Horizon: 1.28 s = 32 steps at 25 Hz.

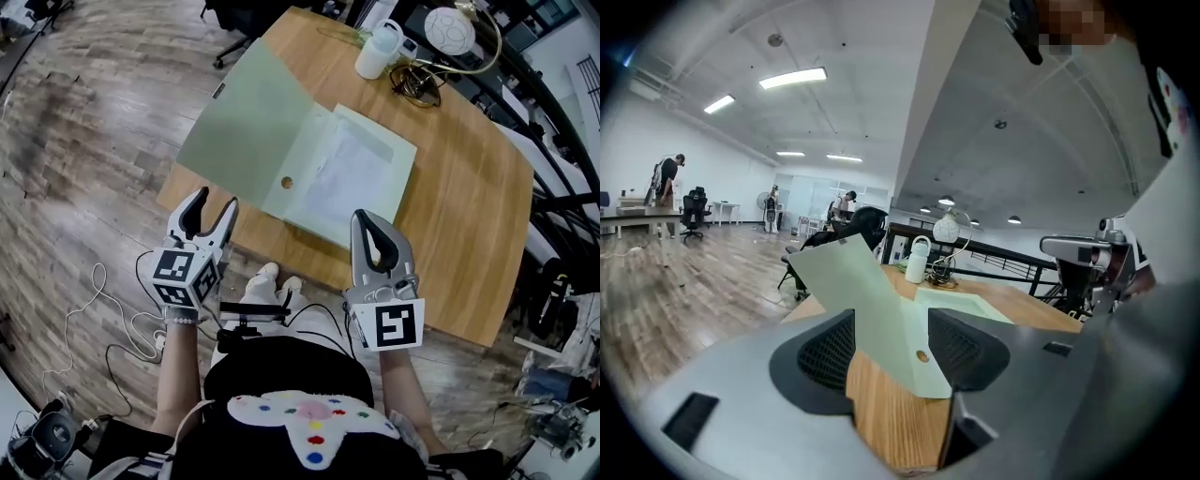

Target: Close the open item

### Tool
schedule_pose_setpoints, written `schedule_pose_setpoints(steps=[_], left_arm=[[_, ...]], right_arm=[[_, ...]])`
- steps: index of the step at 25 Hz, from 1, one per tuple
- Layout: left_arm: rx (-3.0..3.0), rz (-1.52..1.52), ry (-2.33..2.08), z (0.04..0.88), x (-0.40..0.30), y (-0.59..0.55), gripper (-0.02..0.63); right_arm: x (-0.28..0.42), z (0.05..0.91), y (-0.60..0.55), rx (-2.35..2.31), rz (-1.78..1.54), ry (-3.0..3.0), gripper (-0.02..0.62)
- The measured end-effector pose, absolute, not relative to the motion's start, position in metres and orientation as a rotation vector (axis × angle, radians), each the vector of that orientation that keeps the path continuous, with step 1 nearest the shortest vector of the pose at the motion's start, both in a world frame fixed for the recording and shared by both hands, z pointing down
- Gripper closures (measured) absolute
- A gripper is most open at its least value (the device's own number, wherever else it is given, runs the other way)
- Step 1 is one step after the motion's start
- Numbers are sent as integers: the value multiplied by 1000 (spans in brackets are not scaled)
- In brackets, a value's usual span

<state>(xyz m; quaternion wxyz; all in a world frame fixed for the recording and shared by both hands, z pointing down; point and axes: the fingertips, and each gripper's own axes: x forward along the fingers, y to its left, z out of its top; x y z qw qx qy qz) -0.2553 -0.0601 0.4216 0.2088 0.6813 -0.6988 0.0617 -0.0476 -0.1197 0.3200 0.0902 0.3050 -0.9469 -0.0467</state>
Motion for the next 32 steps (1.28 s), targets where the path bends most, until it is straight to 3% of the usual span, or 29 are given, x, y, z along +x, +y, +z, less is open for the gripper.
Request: schedule_pose_setpoints(steps=[12,23,24,32], left_arm=[[1834,171,-1900,468,-280,-88,368],[1905,209,-1904,463,-268,-102,382],[1911,211,-1905,461,-267,-102,395],[1989,246,-1901,439,-252,-107,494]], right_arm=[[-54,339,-136,958,-55,-2781,588],[-15,370,-151,1093,29,-2678,584],[-10,376,-153,1103,60,-2670,517],[32,449,-160,1218,311,-2500,428]])
